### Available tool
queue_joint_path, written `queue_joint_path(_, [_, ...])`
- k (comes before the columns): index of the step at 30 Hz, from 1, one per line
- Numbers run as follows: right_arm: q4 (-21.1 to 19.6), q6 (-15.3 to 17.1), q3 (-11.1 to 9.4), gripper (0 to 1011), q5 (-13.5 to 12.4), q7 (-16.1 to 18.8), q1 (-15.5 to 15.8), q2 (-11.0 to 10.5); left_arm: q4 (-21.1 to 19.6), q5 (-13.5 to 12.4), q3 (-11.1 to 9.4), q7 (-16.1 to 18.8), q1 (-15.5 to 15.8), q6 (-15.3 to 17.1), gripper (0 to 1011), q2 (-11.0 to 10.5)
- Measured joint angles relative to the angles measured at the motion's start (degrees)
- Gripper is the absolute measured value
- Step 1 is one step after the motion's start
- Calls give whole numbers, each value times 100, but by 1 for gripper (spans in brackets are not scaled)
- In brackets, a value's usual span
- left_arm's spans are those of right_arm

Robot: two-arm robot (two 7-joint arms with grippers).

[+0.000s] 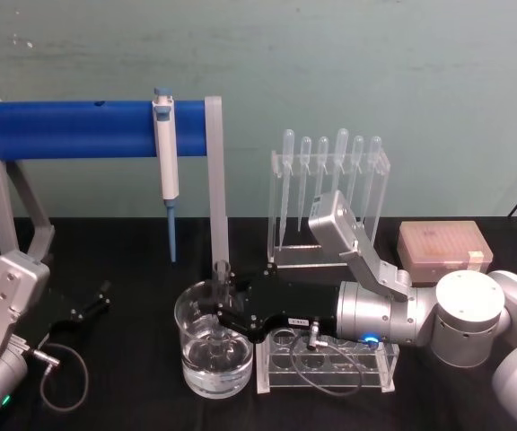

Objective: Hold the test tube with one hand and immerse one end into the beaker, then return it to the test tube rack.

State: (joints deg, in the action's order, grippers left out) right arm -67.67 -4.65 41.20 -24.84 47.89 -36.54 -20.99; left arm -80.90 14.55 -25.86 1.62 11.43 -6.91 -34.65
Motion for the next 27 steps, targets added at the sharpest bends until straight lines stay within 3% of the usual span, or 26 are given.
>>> queue_joint_path(27, [0,0,0,225,0,0,0,0,0,0,0,0,0,0,1000,0])
